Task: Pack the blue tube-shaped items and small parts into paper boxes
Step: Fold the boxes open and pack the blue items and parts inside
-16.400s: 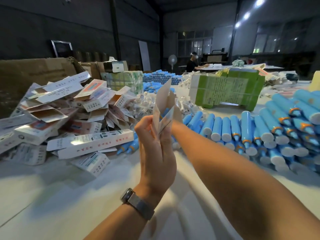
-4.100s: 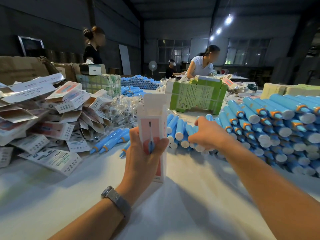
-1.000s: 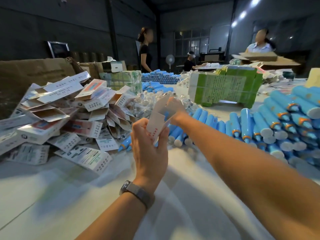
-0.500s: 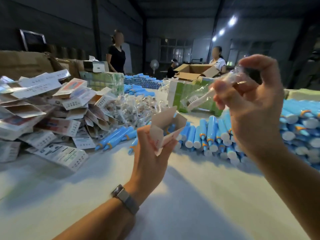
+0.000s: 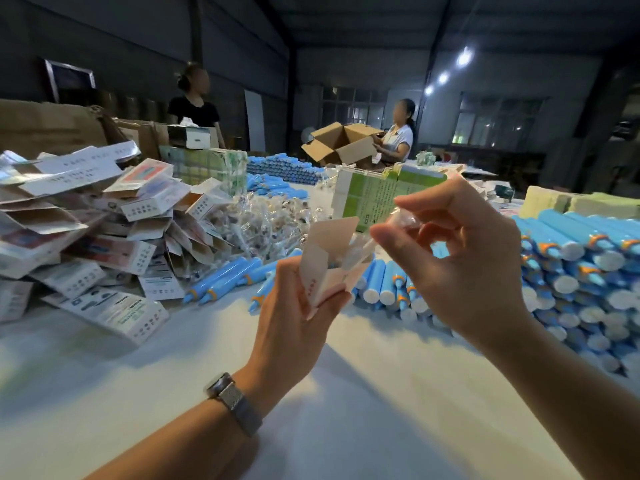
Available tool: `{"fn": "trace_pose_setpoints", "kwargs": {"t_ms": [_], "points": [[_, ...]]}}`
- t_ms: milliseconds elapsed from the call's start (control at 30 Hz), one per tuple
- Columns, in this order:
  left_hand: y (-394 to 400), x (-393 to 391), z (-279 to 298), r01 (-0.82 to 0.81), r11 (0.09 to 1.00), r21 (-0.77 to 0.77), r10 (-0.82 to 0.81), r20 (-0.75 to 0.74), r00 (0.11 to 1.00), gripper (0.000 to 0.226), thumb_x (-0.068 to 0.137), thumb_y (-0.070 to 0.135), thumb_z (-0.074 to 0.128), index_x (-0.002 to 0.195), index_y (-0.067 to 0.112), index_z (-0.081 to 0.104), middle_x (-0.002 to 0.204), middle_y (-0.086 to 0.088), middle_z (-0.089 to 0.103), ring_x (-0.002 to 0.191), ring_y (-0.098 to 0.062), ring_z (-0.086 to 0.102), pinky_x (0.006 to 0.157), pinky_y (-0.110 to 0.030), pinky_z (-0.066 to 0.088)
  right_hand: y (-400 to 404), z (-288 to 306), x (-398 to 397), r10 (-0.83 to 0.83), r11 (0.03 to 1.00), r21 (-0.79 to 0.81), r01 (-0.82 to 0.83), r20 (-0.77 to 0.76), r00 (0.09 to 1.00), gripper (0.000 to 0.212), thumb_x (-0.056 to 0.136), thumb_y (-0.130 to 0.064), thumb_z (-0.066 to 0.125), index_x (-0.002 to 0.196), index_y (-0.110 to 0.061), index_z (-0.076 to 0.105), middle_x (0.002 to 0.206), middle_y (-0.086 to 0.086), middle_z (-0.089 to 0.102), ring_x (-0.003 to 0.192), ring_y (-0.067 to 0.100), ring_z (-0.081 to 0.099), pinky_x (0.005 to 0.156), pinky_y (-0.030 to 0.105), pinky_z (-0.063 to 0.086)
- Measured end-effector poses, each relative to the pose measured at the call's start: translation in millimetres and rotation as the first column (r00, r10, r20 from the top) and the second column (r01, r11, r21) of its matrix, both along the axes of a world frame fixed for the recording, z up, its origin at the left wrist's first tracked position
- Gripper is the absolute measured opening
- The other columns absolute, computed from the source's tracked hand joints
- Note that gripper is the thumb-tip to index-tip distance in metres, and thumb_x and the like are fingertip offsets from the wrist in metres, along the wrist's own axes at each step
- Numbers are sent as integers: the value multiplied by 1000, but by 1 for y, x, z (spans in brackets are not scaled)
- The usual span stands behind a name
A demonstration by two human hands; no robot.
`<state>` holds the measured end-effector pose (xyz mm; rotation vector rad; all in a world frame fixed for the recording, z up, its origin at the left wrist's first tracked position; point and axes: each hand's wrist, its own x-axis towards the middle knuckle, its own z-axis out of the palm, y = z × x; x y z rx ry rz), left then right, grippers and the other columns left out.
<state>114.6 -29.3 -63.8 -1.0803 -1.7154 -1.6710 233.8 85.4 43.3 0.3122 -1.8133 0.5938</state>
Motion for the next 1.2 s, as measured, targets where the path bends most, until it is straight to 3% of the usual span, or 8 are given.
{"fn": "trace_pose_setpoints", "kwargs": {"t_ms": [133, 267, 467, 700, 833, 967, 1100, 1200], "points": [[1, 2, 0, 7, 1000, -10, -7, 13, 1000, 51, 80, 38, 71, 99, 65, 33, 95, 36, 56, 77, 0, 57, 55, -13, 43, 7, -1, -1, -30, 995, 92, 34, -52, 998, 19, 84, -24, 75, 95, -16, 62, 73, -3, 65, 62, 7, 60, 52, 33, 50], [1, 3, -1, 21, 999, -31, -21, -10, 1000, 54, 81, 34, 73, 100, 65, 33, 99, 40, 57, 80, 9, 58, 60, -5, 41, 7, -9, -7, -65, 980, 183, 75, -58, 996, 14, 82, -17, 77, 89, -7, 69, 70, -1, 63, 60, -2, 49, 54, 25, 47], [2, 2, -3, 10, 999, -45, -11, -20, 1000, 55, 80, 33, 72, 99, 65, 32, 95, 38, 57, 75, 7, 57, 58, -5, 40, 17, -22, -17, -91, 943, 325, 75, 35, 995, 14, 84, -14, 77, 82, -2, 72, 86, 6, 66, 71, 11, 54, 66, 17, 40], [0, 3, -2, 50, 998, -35, -50, 15, 999, 52, 80, 36, 71, 99, 65, 32, 96, 32, 58, 76, -2, 60, 58, -11, 43, 24, -21, -14, -199, 870, 485, 93, 172, 965, 25, 94, -32, 61, 95, -14, 78, 99, 7, 56, 83, 21, 56, 70, 26, 41], [-1, 4, -1, 87, 996, -35, -84, 65, 994, 48, 78, 38, 70, 97, 64, 34, 92, 34, 60, 75, -2, 62, 57, -12, 45, 22, -25, -13, -330, 842, 525, 123, 320, 888, 37, 95, -43, 48, 102, -18, 74, 113, 4, 57, 97, 24, 56, 69, 45, 52], [-2, 5, 4, 143, 989, -24, -140, 95, 986, 44, 76, 50, 67, 102, 66, 35, 97, 34, 61, 82, 0, 64, 63, -15, 50, 21, -27, -18, -192, 907, 420, 28, 355, 915, 25, 92, -27, 60, 115, -19, 68, 111, -1, 57, 90, 17, 60, 71, 41, 53], [-3, 7, 2, 309, 950, 35, -311, 162, 937, 29, 90, 50, 49, 114, 35, 47, 96, 12, 63, 89, -19, 65, 79, -46, 57, 23, -34, -23, 50, 990, 107, -94, 354, 934, 39, 88, -32, 68, 122, -39, 51, 106, -10, 61, 84, 13, 64, 66, 36, 56], [-2, 9, 4, 405, 911, 77, -412, 216, 885, 25, 99, 42, 45, 119, 28, 52, 99, 13, 65, 93, -9, 65, 79, -26, 55, 19, -41, -28, 283, 956, -184, -227, 395, 874, 48, 82, -40, 70, 119, -51, 44, 106, -5, 62, 81, 17, 65, 74, 41, 58]]}}
